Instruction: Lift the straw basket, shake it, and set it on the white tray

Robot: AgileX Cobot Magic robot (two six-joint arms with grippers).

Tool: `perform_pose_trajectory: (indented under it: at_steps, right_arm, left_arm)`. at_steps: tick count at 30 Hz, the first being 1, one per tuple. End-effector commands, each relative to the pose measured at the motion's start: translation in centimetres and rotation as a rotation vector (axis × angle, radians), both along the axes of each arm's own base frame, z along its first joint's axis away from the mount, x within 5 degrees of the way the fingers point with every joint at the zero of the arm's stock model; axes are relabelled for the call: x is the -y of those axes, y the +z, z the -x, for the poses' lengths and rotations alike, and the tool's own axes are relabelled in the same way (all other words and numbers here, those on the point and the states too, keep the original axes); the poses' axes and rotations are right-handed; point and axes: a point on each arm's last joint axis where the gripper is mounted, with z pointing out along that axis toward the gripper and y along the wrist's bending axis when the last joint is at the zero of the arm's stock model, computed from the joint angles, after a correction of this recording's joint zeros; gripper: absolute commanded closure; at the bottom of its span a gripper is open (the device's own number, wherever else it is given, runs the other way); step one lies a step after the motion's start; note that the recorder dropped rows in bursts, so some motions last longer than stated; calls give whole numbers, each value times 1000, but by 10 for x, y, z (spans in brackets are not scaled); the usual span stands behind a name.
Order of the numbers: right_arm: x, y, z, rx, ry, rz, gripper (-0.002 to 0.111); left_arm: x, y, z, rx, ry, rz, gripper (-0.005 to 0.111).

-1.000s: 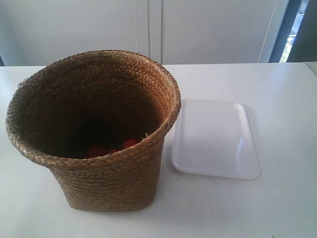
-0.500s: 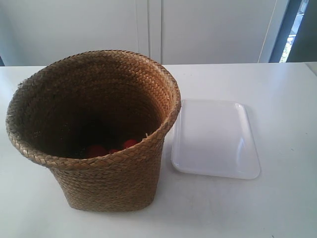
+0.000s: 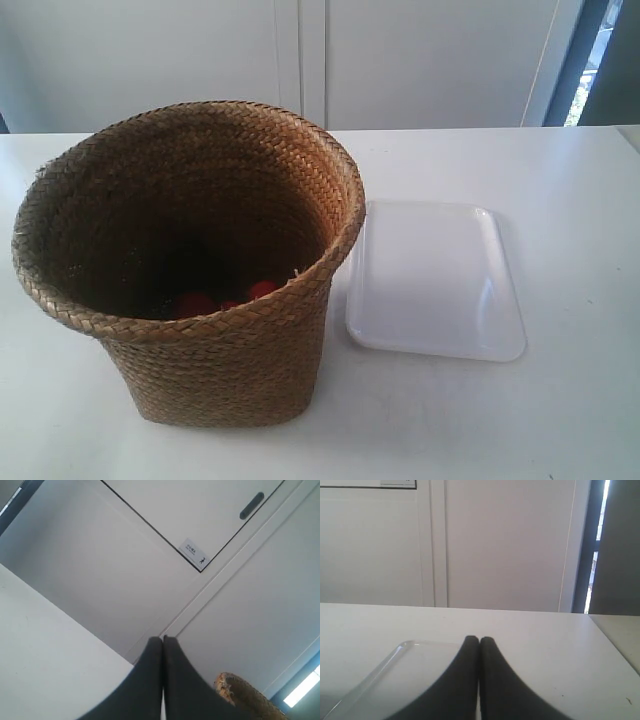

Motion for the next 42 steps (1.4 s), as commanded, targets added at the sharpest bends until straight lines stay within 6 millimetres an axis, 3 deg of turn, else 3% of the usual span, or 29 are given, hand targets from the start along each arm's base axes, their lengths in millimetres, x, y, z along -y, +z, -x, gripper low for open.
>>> perform_pose_trajectory:
  at_steps: [1, 12, 16, 20, 28, 33, 36, 40, 42]
  right_arm:
    - [0, -2, 0, 0, 1, -6, 108]
    - [0, -1, 0, 13, 1, -17, 108]
    - [1, 6, 1, 100, 34, -458, 108]
    - [3, 15, 3, 217, 65, -627, 108]
    - [4, 21, 4, 293, 151, -1021, 108]
    - [4, 24, 6, 330, 162, -998, 108]
    - [4, 26, 5, 319, 149, -917, 108]
    - [2, 57, 8, 318, 111, -669, 108]
    - [2, 83, 9, 305, 87, -517, 108]
  left_arm:
    - [-1, 1, 1, 33, 5, 23, 107]
    - [0, -1, 0, 10, -5, 17, 107]
    - [1, -5, -1, -38, -18, -2, 107]
    - [6, -14, -3, -121, -109, 225, 107]
    - [6, -12, -2, -113, -72, 42, 107]
    - [12, -26, -3, -259, -155, 216, 107]
    - [9, -22, -3, -220, -117, 85, 107]
    - [11, 12, 2, -198, -109, -74, 107]
    - [11, 34, 2, -210, -104, -160, 107]
